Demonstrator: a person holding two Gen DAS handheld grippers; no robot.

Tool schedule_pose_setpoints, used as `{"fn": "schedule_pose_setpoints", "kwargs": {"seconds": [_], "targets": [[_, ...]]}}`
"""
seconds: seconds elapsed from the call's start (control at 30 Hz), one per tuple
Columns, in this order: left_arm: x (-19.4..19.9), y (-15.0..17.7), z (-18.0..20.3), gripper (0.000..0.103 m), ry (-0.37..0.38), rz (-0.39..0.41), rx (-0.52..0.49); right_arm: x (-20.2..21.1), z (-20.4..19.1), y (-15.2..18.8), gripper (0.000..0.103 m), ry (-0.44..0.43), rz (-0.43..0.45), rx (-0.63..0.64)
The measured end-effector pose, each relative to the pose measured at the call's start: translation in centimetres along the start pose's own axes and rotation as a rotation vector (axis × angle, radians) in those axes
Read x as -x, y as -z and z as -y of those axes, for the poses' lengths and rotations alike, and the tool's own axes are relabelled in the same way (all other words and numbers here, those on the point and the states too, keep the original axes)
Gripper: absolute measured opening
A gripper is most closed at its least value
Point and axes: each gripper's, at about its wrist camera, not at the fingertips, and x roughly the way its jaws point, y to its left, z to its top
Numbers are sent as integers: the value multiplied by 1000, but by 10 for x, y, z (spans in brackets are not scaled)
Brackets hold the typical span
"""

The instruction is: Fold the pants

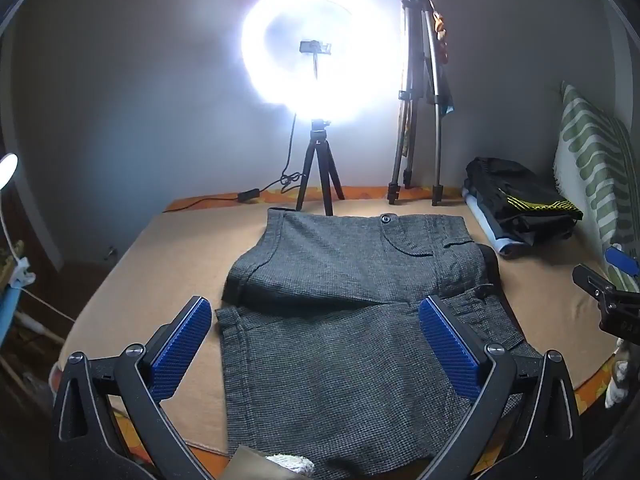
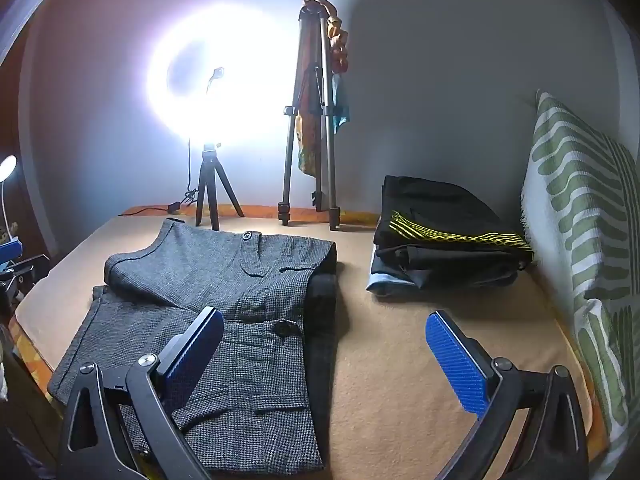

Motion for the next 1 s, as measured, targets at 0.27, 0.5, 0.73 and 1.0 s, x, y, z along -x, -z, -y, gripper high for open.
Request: {"fn": "schedule_pose_setpoints", "kwargs": {"seconds": [0.27,0.5,0.73,1.0], "targets": [[1,2,-1,103,-8,11,-1,0,1,3,102,-2,5,0],[3,3,-2,103,-10,18,0,0,0,2,102,-3,6,2],[4,2,-3,103,-12,15,0,0,0,4,102,-1,9,1],[4,3,-6,103,-12,13,-3,0,1,4,102,-2,8,3]]}}
